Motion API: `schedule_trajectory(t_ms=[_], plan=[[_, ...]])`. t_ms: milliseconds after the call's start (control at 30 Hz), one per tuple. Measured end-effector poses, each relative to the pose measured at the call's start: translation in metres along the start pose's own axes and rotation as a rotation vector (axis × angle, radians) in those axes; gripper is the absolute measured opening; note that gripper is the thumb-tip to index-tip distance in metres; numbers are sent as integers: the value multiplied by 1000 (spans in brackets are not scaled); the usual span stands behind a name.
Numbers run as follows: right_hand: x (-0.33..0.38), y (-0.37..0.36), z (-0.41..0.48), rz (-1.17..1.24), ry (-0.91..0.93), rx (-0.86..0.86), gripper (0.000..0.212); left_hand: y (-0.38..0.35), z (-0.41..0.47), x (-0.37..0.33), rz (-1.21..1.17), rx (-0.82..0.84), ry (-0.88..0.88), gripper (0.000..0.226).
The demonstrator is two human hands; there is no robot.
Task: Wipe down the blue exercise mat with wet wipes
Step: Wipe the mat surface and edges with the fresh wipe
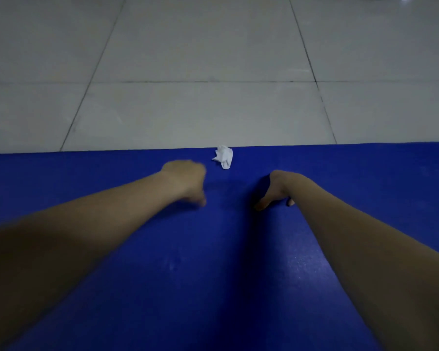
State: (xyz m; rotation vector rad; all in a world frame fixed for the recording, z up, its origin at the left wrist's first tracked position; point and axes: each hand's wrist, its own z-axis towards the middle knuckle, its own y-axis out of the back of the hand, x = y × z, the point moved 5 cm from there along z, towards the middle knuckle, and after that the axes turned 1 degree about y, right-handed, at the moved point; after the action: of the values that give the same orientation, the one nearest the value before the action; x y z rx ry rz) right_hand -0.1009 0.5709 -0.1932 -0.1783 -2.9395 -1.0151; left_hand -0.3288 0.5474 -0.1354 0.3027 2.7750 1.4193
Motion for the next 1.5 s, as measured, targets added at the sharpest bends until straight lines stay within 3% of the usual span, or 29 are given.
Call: schedule_trajectory(t_ms=[67, 133, 233, 467, 667, 767, 900, 1000, 1100, 1233, 1367, 1500], plan=[[-2, 0, 4, -10, 11, 1, 94, 25, 19, -18, -227, -301, -99, 6], [-4, -2, 6, 5, 24, 8, 92, 32, 43, -35, -373, -425, -161, 14], [-3, -2, 7, 12, 33, 14, 89, 24, 75, -47, -347, -445, -171, 22], [-5, 0, 9, 26, 42, -9, 85, 13, 97, -40, -295, -581, -172, 13], [-8, 0, 7, 9, 28, -62, 79, -1, 93, -6, -216, -589, -208, 9], [-8, -1, 7, 19, 27, -60, 78, -13, 84, 40, -247, -627, -120, 3], [-7, -2, 7, 22, 27, -55, 78, -37, 64, 120, -239, -797, 161, 11], [-4, 0, 6, 16, 22, -68, 79, -52, 55, 136, -365, -815, 245, 18], [-3, 0, 4, -6, 25, -79, 80, -50, 61, 117, -622, -806, 326, 16], [-4, 1, 3, -11, 31, -89, 78, -31, 64, 46, -792, -749, 262, 17], [-3, 1, 3, -2, 36, -74, 80, -18, 70, -46, -802, -696, 74, 21], [-3, 2, 4, -22, 30, -84, 80, -15, 73, -79, -591, -682, -73, 10]])
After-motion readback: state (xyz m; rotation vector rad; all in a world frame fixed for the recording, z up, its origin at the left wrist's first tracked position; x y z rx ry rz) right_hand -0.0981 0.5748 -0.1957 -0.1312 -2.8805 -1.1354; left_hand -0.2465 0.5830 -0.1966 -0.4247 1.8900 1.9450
